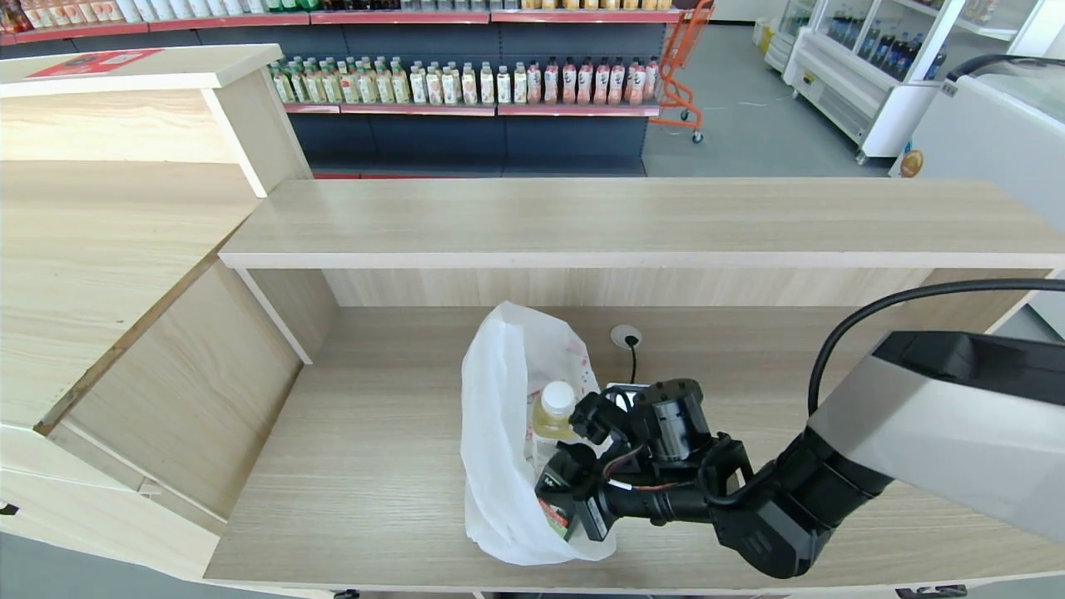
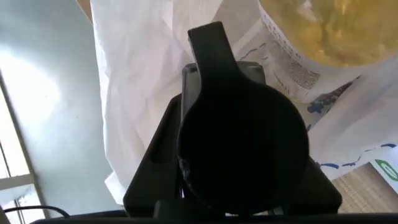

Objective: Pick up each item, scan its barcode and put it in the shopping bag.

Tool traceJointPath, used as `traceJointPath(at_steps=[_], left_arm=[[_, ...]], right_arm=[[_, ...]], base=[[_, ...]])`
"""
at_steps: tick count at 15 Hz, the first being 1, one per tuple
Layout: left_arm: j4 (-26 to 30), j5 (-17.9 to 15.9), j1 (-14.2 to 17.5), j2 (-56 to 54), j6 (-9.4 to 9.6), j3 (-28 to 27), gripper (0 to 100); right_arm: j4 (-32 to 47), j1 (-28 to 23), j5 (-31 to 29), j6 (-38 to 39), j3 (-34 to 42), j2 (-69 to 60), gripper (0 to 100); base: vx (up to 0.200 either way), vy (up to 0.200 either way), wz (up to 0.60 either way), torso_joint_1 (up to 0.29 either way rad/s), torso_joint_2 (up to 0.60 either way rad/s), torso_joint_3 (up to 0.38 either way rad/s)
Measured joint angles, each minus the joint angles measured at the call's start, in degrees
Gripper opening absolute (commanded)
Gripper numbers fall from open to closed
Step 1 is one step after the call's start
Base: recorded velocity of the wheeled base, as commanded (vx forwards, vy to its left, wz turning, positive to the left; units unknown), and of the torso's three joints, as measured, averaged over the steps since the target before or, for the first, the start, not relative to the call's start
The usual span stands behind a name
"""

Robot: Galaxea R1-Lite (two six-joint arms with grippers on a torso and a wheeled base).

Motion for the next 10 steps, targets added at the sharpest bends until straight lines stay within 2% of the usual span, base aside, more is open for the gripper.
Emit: traceJointPath(at_steps=[4,5,8,10], left_arm=[[0.0,0.0,0.0,0.0,-0.02,0.0,100],[0.0,0.0,0.0,0.0,-0.02,0.0,100],[0.0,0.02,0.0,0.0,-0.02,0.0,100],[0.0,0.0,0.0,0.0,-0.02,0.0,100]], right_arm=[[-1.07,0.05,0.0,-6.35,-1.5,2.35,0],[-1.15,0.0,0.0,-7.03,-1.46,2.56,100],[-1.51,0.05,0.6,-3.73,-1.4,2.27,100],[-1.5,-0.05,2.08,2.24,-1.08,1.29,100]], base=[[0.0,0.0,0.0,0.0,0.0,0.0],[0.0,0.0,0.0,0.0,0.0,0.0],[0.0,0.0,0.0,0.0,0.0,0.0],[0.0,0.0,0.0,0.0,0.0,0.0]])
